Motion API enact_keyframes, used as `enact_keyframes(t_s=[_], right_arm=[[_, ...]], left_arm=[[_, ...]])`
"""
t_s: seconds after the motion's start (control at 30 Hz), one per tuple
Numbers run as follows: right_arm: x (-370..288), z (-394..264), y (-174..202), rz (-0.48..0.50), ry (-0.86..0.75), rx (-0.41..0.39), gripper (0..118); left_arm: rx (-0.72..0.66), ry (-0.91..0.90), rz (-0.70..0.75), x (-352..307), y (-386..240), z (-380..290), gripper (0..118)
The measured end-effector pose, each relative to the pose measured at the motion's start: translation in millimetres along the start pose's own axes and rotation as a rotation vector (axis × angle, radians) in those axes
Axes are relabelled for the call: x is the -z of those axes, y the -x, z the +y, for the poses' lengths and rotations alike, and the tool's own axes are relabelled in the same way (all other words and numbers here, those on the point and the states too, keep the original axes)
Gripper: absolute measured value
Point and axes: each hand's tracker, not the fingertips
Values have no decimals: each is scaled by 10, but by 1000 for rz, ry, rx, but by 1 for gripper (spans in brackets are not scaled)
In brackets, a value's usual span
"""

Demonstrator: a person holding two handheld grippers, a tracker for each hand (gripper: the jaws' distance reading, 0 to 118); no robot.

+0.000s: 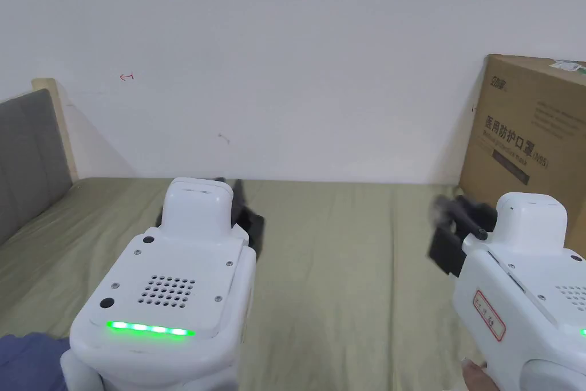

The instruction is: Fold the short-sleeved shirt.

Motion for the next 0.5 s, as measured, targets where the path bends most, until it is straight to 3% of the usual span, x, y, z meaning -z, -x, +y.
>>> enact_keyframes(t_s=[0.03,0.1,0.3,0.5], right_arm=[[-2,-35,2,-106,37,-19,0],[40,-108,-58,11,56,60,0],[66,-154,-148,-54,82,49,0],[157,-186,61,-22,70,-9,0]], left_arm=[[17,30,48,9,-4,-11,0],[-30,52,-18,17,22,-17,0],[-63,94,-2,93,43,-101,0],[-104,122,40,45,306,-212,0]])
